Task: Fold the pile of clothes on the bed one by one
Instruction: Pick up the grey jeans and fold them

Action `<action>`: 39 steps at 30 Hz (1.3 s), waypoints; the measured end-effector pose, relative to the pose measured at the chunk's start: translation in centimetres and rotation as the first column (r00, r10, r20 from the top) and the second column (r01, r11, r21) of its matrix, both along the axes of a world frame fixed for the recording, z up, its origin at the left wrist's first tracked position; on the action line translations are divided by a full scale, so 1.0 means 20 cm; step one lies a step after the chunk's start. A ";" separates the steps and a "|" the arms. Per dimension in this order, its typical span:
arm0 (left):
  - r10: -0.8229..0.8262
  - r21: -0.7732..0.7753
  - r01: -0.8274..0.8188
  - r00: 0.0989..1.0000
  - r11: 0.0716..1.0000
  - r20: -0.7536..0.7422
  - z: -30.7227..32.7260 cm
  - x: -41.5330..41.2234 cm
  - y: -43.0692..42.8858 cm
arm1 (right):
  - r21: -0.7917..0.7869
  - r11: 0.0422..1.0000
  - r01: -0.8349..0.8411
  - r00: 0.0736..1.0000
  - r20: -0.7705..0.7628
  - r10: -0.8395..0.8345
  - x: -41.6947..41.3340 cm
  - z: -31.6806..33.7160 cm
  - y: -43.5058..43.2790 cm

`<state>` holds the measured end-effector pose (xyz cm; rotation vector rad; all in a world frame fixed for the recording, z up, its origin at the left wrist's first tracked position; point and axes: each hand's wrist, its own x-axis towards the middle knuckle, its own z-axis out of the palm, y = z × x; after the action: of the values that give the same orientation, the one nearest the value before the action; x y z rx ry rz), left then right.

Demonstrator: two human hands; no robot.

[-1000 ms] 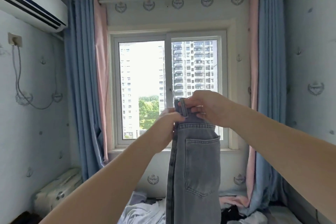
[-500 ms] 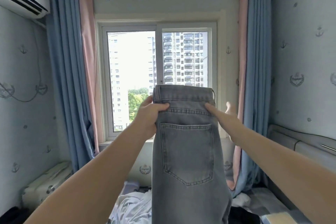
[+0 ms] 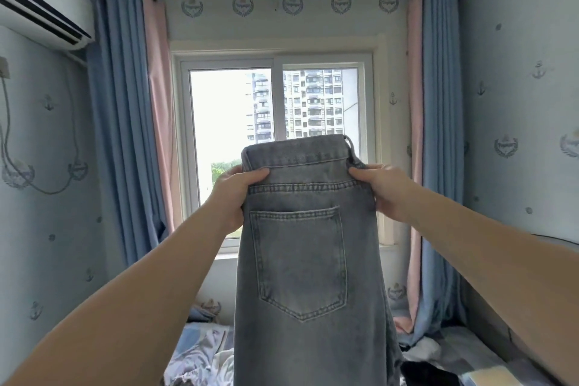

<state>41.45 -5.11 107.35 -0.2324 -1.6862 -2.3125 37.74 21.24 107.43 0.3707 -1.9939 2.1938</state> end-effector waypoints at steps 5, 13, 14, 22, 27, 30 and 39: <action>-0.062 -0.026 0.061 0.997 0.998 -0.037 0.05 0.06 -0.10 | -0.034 0.994 0.105 0.992 -0.062 -0.107 0.11 0.06 -0.12; 0.107 -0.088 -0.118 0.987 0.989 -0.119 0.02 0.36 -0.05 | 0.011 0.987 0.157 0.980 -0.126 -0.155 0.52 0.03 -0.10; 0.121 -0.103 -0.136 0.982 0.985 -0.143 0.03 0.42 -0.03 | 0.026 0.986 0.167 0.976 -0.145 -0.162 0.59 0.05 -0.07; 0.200 -0.144 -0.250 0.935 0.958 -0.292 0.27 0.96 0.28 | 0.068 0.972 0.223 0.936 -0.293 -0.194 1.05 0.26 0.21; 0.183 -0.146 -0.240 0.928 0.960 -0.323 0.36 1.12 0.43 | 0.061 0.966 0.251 0.914 -0.343 -0.216 1.20 0.34 0.35; 0.182 -0.126 -0.233 0.929 0.964 -0.323 0.36 1.14 0.48 | 0.059 0.964 0.259 0.911 -0.347 -0.223 1.25 0.35 0.40; 0.171 -0.080 -0.193 0.961 0.978 -0.218 0.13 0.84 0.45 | 0.095 0.961 0.260 0.926 -0.306 -0.221 1.00 0.22 0.35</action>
<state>58.34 3.93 110.02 -0.3159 -1.6453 -1.9976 57.82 28.17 111.83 0.4147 -1.9121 1.7500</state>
